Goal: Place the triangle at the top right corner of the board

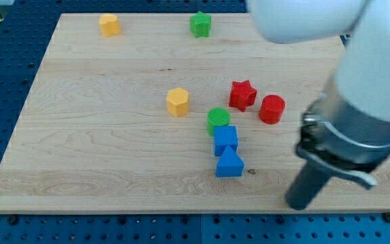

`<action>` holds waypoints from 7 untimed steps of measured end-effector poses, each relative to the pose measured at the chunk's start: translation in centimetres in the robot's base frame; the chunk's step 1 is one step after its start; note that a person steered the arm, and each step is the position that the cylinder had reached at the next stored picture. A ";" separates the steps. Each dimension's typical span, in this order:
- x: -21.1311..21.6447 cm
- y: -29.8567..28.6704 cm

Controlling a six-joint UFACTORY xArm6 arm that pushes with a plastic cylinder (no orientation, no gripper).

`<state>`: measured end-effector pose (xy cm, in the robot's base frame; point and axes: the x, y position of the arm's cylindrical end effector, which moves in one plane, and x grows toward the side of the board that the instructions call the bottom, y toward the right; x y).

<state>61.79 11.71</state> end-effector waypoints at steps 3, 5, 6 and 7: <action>-4.4 -16.4; -4.8 -16.4; -4.8 -16.2; -4.8 -16.2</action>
<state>56.99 -4.54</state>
